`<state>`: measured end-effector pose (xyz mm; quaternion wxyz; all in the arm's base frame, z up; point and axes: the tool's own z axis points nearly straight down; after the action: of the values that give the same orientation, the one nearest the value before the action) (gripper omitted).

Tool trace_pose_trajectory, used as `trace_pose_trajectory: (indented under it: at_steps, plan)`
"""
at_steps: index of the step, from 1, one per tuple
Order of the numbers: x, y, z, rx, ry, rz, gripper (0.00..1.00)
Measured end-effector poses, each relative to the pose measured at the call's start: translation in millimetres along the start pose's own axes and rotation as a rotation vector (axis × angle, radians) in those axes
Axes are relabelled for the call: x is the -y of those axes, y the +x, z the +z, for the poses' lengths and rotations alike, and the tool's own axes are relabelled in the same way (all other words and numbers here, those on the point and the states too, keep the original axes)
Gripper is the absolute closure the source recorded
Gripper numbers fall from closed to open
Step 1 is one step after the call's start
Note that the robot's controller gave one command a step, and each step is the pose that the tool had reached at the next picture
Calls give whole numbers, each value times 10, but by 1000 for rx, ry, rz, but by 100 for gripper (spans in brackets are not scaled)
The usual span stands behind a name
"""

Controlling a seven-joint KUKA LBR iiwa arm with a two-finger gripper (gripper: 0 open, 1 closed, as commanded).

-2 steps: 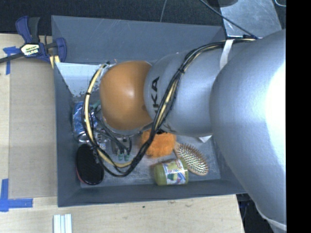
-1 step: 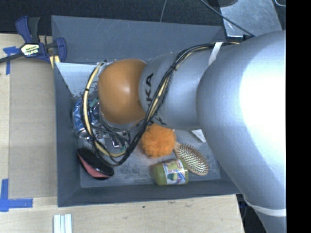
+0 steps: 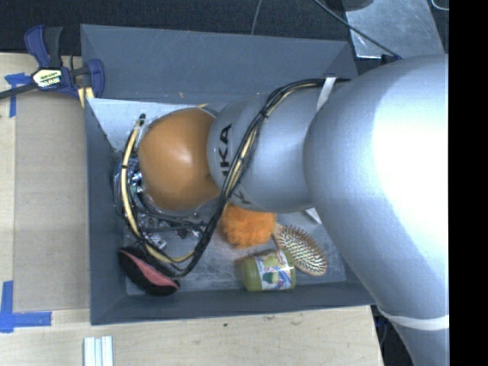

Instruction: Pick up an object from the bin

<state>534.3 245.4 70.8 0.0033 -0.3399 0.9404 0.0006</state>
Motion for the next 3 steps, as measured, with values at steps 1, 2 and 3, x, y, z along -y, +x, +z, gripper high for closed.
trace_pose_trajectory:
  at_steps: [1, 2, 3]
  plan:
    - [21, 382, -571, 4, 2, -360, 100]
    - [12, 387, -557, 1, -1, -358, 0]
    - [13, 385, -560, 1, 0, -357, 100]
